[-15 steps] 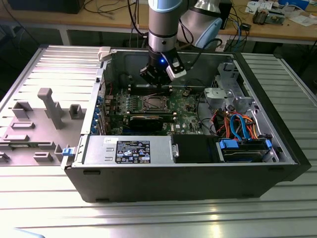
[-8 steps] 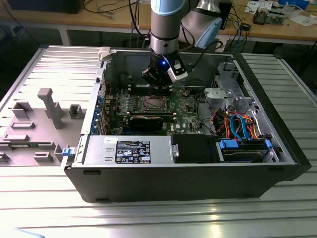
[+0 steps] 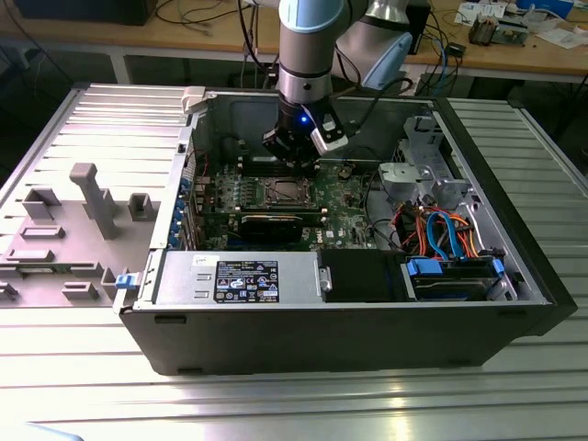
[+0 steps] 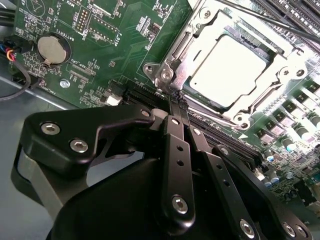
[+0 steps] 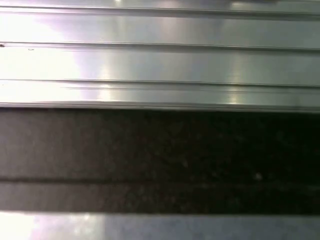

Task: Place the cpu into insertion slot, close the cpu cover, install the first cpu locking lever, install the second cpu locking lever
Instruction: 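Install the first cpu locking lever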

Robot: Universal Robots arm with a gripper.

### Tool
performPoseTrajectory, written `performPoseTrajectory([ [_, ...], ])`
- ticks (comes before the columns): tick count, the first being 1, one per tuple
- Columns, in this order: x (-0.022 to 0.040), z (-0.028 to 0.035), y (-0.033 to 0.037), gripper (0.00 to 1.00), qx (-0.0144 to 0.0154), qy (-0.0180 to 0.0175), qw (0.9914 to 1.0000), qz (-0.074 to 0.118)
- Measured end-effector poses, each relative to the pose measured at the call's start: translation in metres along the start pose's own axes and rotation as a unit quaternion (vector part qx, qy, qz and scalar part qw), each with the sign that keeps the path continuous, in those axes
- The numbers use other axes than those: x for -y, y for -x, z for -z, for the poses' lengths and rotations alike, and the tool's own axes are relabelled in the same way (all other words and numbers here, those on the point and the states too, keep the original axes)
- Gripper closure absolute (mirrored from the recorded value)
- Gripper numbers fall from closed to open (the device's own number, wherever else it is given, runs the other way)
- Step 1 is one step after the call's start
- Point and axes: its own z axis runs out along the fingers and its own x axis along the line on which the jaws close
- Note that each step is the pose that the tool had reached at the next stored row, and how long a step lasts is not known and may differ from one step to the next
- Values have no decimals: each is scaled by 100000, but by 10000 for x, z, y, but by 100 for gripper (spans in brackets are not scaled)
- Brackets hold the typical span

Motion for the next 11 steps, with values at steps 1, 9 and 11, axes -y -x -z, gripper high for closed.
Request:
performPoseTrajectory([
  [1, 0, -1, 0, 89, -3, 0, 100000, -2],
  [9, -2, 10, 1, 89, 13, 32, 100000, 1],
  [11, -2, 10, 1, 89, 20, 39, 100000, 1],
])
